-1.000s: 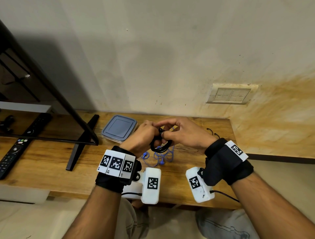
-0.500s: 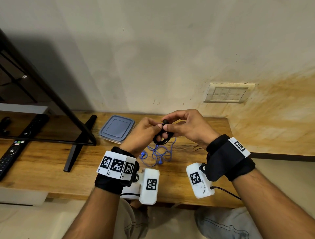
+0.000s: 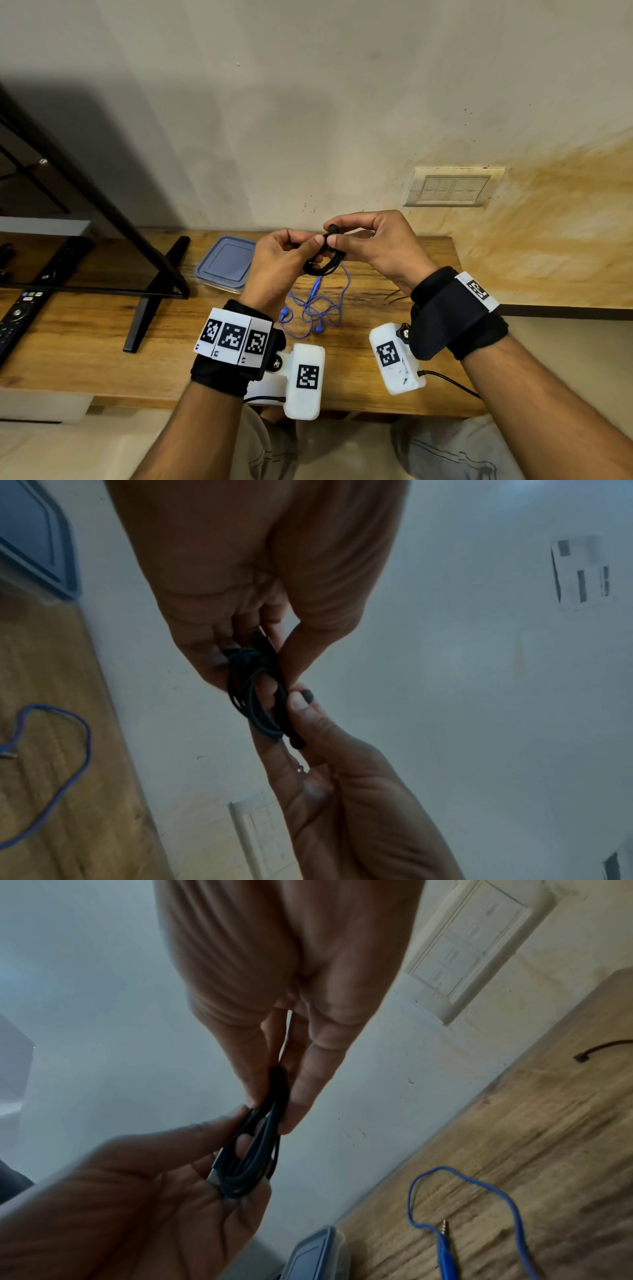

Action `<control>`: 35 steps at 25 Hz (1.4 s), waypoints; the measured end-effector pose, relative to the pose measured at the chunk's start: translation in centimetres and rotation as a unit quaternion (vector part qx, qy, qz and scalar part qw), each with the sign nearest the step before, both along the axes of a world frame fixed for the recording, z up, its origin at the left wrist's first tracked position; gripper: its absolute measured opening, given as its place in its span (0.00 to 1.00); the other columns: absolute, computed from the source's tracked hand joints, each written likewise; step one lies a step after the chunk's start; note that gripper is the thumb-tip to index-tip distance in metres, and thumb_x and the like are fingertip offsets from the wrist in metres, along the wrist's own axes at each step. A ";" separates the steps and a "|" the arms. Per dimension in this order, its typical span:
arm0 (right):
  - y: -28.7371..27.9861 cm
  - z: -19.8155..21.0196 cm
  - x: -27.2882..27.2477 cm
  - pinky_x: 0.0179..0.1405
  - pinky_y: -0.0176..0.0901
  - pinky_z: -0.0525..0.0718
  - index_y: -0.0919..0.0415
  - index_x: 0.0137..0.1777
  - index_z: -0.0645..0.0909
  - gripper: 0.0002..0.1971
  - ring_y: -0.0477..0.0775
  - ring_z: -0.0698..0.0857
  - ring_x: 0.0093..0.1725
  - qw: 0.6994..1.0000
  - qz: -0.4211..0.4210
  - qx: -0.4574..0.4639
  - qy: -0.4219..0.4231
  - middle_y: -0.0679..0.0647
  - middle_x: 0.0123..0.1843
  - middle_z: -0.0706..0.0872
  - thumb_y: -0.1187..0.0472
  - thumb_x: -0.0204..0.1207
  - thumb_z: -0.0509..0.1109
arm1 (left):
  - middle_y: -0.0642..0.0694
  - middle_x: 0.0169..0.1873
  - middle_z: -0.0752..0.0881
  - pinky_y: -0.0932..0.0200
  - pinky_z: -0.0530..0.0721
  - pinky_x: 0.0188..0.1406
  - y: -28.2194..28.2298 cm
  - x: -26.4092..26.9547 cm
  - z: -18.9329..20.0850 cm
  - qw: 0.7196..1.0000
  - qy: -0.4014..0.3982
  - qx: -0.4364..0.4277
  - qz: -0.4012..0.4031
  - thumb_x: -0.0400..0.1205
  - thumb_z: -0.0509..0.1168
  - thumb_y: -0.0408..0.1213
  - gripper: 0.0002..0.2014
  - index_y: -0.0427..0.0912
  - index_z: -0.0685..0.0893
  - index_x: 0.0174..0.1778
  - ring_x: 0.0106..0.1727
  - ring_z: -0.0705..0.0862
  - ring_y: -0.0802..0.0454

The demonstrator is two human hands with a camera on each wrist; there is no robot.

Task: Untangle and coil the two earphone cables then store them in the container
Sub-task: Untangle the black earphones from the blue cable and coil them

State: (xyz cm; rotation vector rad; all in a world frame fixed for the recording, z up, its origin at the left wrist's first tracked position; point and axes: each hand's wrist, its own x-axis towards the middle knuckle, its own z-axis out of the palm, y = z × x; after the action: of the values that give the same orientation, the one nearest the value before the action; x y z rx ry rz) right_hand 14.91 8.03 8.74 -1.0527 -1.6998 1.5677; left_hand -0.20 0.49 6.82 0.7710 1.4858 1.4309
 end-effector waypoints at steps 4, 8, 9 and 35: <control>0.0 -0.2 -0.2 0.53 0.53 0.92 0.64 0.57 0.89 0.13 0.57 0.93 0.42 1.000 -0.010 0.026 -0.003 0.59 0.48 0.93 0.71 0.73 0.78 | 0.44 0.40 0.92 0.67 0.84 0.39 0.1 -0.2 0.0 0.995 0.098 0.012 -0.004 0.79 0.73 0.34 0.04 0.38 0.88 0.46 0.41 0.90 0.57; 0.0 -0.6 -0.5 0.55 0.53 0.91 0.60 0.54 0.90 0.12 0.55 0.94 0.46 0.999 -0.024 0.043 -0.007 0.57 0.49 0.93 0.70 0.72 0.79 | 0.38 0.46 0.91 0.46 0.88 0.51 0.2 -0.2 -0.2 0.990 0.132 0.015 -0.045 0.83 0.68 0.37 0.06 0.37 0.81 0.49 0.48 0.91 0.45; 0.0 -0.6 -0.5 0.55 0.52 0.91 0.59 0.54 0.90 0.11 0.54 0.93 0.47 0.998 -0.032 0.049 -0.008 0.56 0.49 0.93 0.69 0.73 0.79 | 0.37 0.48 0.91 0.42 0.88 0.53 0.1 -0.1 -0.2 0.990 0.121 0.014 -0.066 0.83 0.68 0.40 0.09 0.38 0.78 0.50 0.49 0.91 0.44; 2.4 -1.8 7.5 0.47 0.51 0.93 0.66 0.54 0.89 0.11 0.56 0.93 0.44 0.989 -0.109 -0.019 -0.101 0.63 0.48 0.93 0.58 0.77 0.76 | 0.37 0.38 0.92 0.60 0.90 0.33 1.3 2.8 0.4 0.988 0.153 0.018 -0.018 0.76 0.75 0.25 0.06 0.37 0.85 0.39 0.33 0.91 0.47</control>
State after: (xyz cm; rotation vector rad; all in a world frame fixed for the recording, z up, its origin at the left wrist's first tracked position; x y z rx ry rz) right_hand 22.40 10.39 6.92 -1.4085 -1.6250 1.3989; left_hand 2.64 1.74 7.18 1.0717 1.6694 1.3593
